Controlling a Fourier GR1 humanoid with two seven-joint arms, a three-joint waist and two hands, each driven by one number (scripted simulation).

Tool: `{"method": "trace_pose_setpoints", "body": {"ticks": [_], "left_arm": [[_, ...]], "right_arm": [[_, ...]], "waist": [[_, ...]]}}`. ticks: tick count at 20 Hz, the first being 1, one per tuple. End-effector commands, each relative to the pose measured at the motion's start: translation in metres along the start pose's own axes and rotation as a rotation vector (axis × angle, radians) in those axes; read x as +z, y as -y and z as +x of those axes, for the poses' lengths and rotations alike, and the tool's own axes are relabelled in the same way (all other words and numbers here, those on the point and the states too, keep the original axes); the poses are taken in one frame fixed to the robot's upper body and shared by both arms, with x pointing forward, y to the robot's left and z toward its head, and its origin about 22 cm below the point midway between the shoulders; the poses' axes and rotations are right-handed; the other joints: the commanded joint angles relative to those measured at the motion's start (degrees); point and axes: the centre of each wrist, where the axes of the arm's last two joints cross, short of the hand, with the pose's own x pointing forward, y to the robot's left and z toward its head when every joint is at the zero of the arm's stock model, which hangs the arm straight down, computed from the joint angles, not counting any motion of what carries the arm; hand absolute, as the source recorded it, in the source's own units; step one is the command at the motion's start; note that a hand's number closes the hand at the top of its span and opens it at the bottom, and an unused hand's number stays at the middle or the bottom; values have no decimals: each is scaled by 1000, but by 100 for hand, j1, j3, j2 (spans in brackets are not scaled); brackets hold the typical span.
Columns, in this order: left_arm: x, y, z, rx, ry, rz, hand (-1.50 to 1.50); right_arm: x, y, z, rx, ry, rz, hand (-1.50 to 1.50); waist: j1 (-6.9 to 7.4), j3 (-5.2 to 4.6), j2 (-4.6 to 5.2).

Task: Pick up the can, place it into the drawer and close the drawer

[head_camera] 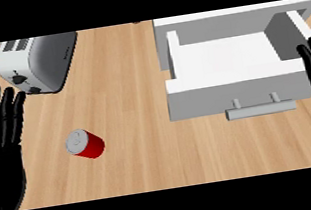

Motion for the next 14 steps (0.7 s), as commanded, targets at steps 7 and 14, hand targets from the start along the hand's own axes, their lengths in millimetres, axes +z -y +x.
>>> {"method": "trace_pose_setpoints", "body": {"ticks": [7, 14], "left_arm": [[15, 13, -18, 23, -287, -161, -150], [14, 25, 9, 19, -347, -189, -150]], "right_arm": [[17, 10, -19, 35, -251, -61, -150], [20, 25, -2, 48, -308, -84, -150]], "waist": [[25, -42, 8], [89, -48, -39]]}}
